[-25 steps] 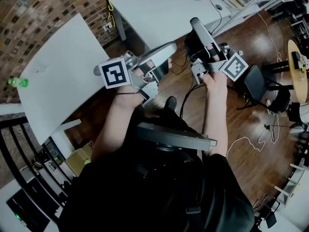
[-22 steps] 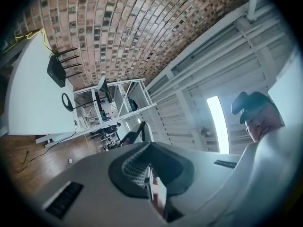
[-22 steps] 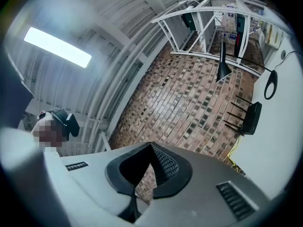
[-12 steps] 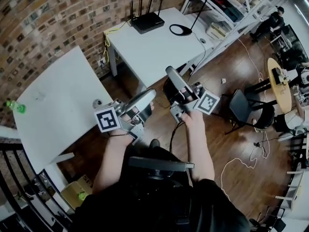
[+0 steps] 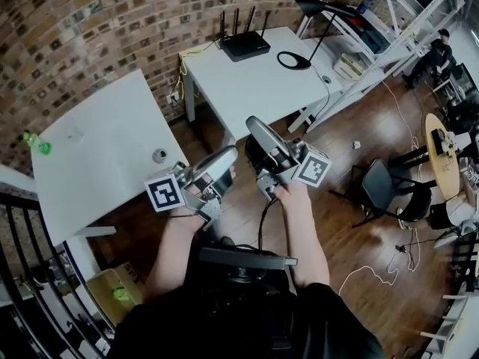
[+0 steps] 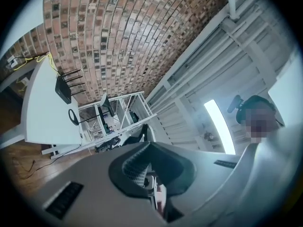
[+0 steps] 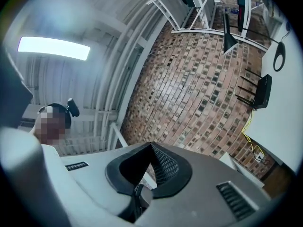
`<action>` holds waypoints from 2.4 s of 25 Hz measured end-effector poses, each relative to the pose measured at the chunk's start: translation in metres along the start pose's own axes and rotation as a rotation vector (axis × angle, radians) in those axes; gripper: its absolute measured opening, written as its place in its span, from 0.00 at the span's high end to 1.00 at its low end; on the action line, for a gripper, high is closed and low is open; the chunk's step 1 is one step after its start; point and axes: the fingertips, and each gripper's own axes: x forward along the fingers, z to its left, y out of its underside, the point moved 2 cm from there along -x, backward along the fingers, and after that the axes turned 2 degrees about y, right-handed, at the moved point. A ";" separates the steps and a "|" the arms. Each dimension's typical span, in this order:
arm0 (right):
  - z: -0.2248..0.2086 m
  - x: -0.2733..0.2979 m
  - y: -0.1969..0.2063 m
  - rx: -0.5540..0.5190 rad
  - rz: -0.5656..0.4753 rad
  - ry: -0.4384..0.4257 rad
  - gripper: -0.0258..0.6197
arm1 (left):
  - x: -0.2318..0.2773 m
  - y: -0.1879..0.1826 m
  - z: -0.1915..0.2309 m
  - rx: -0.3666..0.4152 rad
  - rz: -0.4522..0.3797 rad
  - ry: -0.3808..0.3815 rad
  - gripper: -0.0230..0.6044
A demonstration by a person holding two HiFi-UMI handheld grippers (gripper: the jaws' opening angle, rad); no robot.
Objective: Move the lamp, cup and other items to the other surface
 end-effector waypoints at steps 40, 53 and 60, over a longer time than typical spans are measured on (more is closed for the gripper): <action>0.102 -0.026 0.142 0.249 0.300 -0.314 0.94 | -0.102 0.090 -0.104 0.239 -0.287 -0.281 0.96; 0.130 0.054 0.246 0.268 0.444 -0.356 0.94 | -0.213 0.045 -0.143 0.285 -0.413 -0.320 0.96; 0.150 0.117 0.307 0.255 0.481 -0.371 0.94 | -0.282 0.000 -0.170 0.294 -0.440 -0.308 0.96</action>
